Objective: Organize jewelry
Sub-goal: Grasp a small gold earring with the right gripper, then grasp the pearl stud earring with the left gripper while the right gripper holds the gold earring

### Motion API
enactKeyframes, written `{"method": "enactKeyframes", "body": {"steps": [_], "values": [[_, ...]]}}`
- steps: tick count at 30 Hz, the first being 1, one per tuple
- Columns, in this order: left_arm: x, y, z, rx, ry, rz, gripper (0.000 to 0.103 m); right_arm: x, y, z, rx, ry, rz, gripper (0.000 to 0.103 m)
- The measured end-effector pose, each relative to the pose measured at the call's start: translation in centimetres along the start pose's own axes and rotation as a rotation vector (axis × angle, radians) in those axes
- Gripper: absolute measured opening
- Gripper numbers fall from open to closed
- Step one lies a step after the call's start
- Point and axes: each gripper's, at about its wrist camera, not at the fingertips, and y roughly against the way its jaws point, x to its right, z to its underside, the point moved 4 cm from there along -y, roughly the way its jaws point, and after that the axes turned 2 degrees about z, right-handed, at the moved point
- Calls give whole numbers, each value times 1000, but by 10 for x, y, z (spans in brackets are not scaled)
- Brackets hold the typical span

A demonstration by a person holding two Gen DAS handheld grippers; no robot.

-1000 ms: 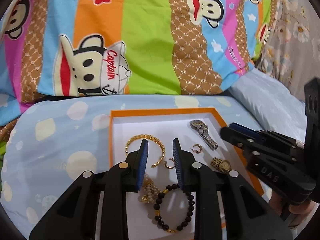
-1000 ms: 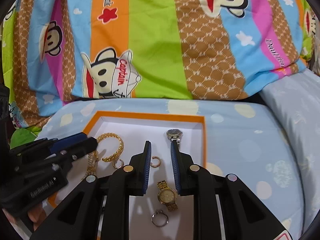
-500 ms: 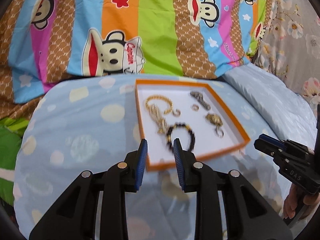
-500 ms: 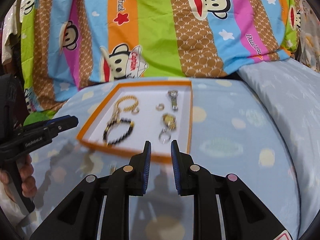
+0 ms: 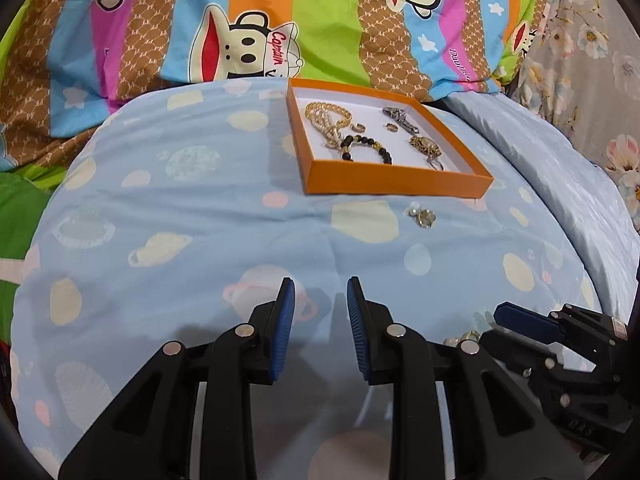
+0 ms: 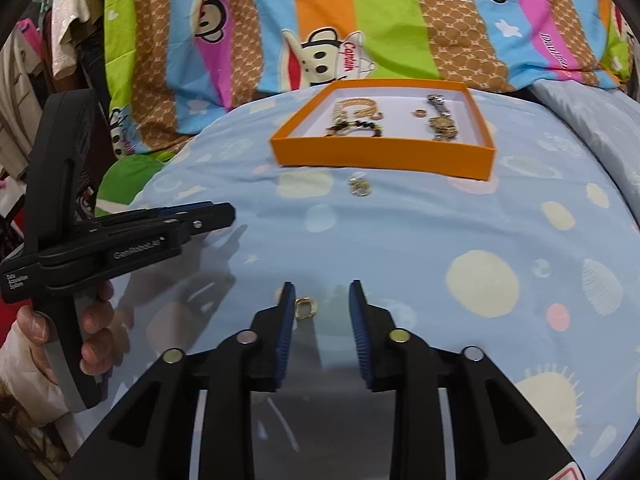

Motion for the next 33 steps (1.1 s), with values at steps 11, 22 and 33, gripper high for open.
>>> {"method": "enactKeyframes", "body": {"steps": [11, 22, 33], "values": [[1, -7, 5, -6, 0, -3, 26, -8, -11, 2, -32, 38, 32, 25], [0, -7, 3, -11, 1, 3, 28, -4, -10, 2, -25, 20, 37, 14], [50, -24, -26, -56, -41, 110, 39, 57, 20, -4, 68, -129, 157, 14]]}}
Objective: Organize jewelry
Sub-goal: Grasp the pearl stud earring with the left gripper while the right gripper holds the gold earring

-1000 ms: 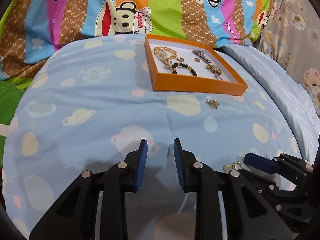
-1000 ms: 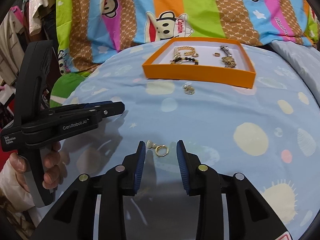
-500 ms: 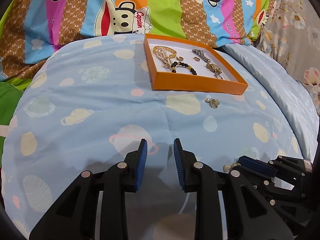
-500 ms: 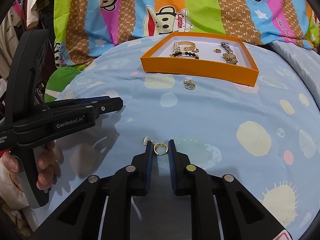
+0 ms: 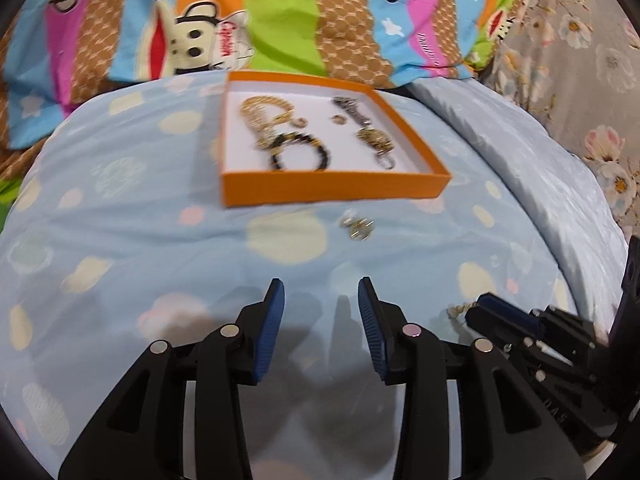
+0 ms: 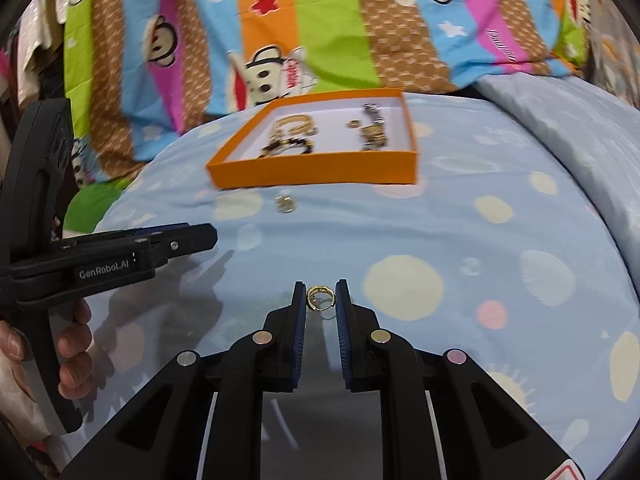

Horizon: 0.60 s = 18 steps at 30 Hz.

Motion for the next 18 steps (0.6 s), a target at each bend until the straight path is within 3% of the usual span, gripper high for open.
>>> {"method": "enactKeyframes", "body": {"steps": [5, 10, 18], "values": [[26, -31, -23, -15, -34, -25, 39, 17, 2, -1, 3, -36, 3, 14], [29, -55, -30, -33, -29, -64, 38, 21, 1, 0, 0, -53, -15, 14], [30, -55, -26, 7, -82, -107, 20, 22, -2, 1, -11, -61, -28, 14]]}}
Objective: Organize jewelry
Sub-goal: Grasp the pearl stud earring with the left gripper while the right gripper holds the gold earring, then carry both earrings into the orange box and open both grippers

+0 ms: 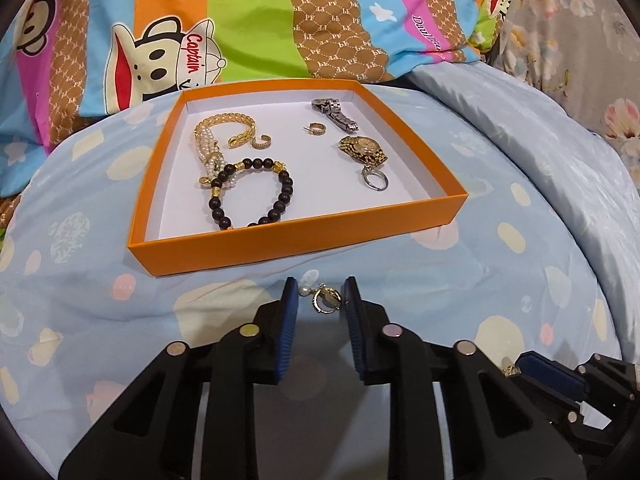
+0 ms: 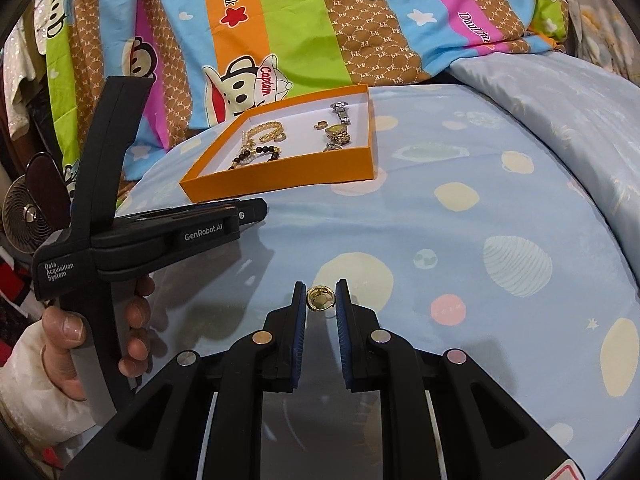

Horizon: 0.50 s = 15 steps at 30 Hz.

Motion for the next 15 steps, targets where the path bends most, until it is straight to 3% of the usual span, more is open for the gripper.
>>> {"method": "enactKeyframes", "body": {"steps": [15], "values": [[-6, 30, 12, 24, 10, 34, 19, -3, 2, -8, 3, 12, -9, 14]]}}
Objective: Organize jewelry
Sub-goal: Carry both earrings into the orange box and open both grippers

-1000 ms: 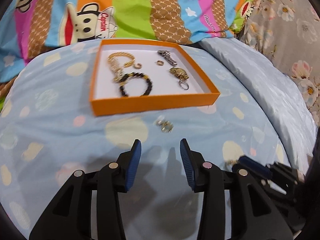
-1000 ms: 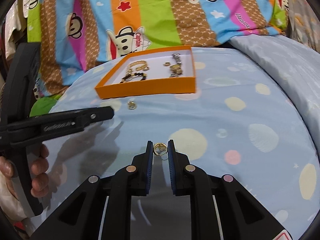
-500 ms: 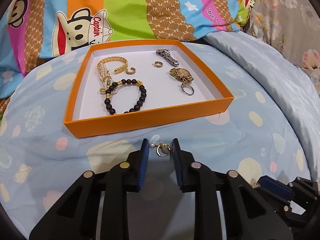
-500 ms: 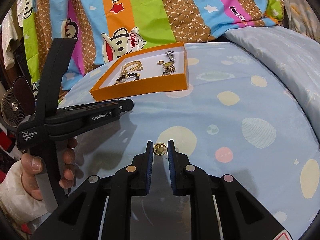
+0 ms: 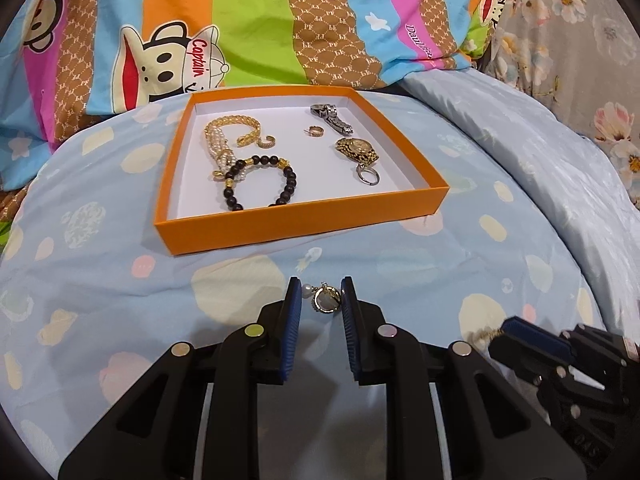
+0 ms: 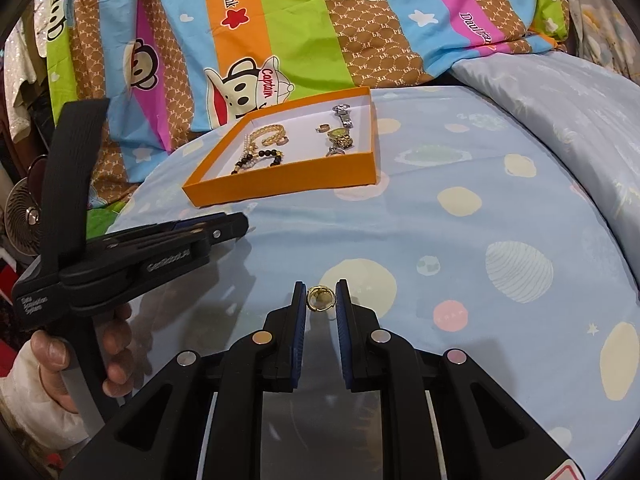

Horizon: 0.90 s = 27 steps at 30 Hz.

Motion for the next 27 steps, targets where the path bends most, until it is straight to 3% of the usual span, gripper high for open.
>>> {"method": "enactKeyframes", "body": {"steps": [7, 13, 20, 27], "values": [[-17, 27, -3, 26, 23, -2, 20, -14, 1, -34, 27, 66, -7, 14], [-31, 35, -27, 64, 38, -8, 20, -27, -9, -75, 75, 115, -5, 14], [-32, 17, -72, 122, 10, -15, 20, -31, -38, -125, 95, 113, -8, 14], [-32, -24, -102, 114, 3, -6, 20, -24, -83, -152, 70, 88, 5, 14]]}}
